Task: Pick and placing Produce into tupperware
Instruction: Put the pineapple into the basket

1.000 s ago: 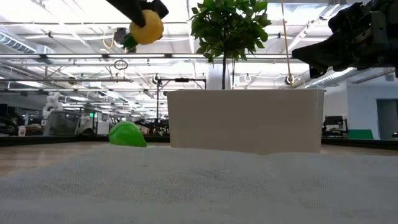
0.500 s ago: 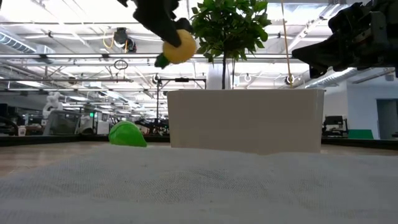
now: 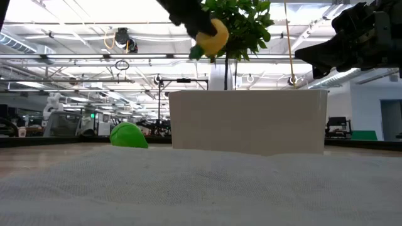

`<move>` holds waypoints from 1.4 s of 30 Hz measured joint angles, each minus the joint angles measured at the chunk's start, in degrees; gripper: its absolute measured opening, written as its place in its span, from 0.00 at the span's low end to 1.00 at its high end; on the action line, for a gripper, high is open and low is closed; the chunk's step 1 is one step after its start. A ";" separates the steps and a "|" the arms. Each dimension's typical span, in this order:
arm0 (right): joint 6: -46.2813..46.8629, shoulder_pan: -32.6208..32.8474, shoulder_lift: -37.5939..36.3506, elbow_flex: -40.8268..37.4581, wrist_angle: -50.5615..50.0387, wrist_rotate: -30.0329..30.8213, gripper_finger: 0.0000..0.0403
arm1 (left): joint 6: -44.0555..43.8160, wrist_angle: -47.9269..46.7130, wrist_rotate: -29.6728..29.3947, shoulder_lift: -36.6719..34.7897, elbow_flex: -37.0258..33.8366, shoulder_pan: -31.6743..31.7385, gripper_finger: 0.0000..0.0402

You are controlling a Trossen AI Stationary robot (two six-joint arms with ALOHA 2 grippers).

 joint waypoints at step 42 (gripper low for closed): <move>-0.86 -0.07 1.42 -0.02 0.44 0.00 0.00 | 13.66 6.42 11.69 25.79 14.94 -0.13 0.53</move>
